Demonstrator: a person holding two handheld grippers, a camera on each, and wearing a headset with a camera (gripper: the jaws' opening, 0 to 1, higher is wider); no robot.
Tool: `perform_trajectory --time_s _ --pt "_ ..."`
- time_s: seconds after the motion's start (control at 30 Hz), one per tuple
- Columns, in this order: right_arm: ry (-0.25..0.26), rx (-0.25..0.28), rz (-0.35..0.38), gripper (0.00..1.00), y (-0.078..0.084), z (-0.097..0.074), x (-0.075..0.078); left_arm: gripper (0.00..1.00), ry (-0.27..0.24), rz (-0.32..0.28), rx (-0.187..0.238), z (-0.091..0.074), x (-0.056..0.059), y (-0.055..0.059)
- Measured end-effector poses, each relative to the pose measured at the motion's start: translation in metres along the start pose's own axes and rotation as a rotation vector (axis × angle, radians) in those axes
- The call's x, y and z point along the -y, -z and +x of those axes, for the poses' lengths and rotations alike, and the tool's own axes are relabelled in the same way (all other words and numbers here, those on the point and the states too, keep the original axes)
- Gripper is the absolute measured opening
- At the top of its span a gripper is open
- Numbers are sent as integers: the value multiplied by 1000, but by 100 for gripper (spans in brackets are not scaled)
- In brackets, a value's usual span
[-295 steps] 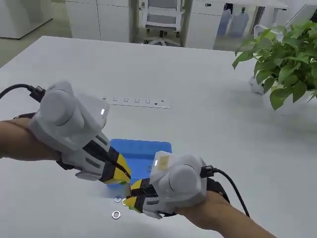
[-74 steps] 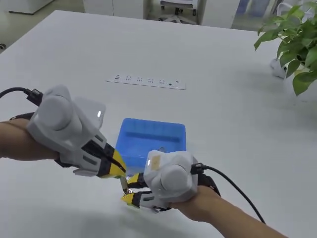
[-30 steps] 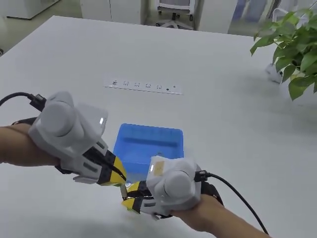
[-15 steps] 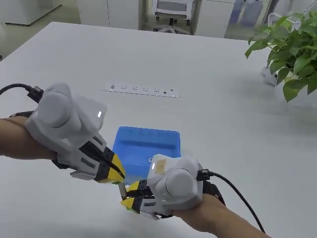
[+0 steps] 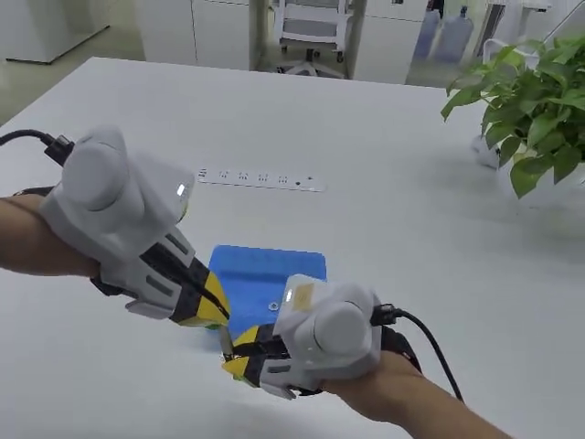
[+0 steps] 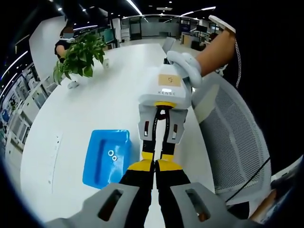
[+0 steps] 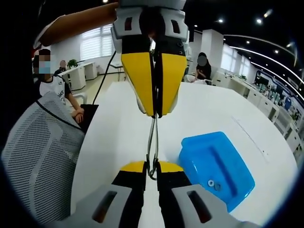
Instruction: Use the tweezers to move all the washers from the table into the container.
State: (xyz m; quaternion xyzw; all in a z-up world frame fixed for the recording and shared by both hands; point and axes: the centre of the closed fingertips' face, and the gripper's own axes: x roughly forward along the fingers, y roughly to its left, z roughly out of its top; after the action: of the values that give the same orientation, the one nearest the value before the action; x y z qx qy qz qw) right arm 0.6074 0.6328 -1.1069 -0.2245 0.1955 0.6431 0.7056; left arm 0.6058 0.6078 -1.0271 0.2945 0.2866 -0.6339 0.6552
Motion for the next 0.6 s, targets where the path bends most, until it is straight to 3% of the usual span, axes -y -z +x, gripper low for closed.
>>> perform_trajectory --time_s 0.6 --pt "44 9 -21 10 -14 -11 35 5 -31 37 15 -11 -30 -16"
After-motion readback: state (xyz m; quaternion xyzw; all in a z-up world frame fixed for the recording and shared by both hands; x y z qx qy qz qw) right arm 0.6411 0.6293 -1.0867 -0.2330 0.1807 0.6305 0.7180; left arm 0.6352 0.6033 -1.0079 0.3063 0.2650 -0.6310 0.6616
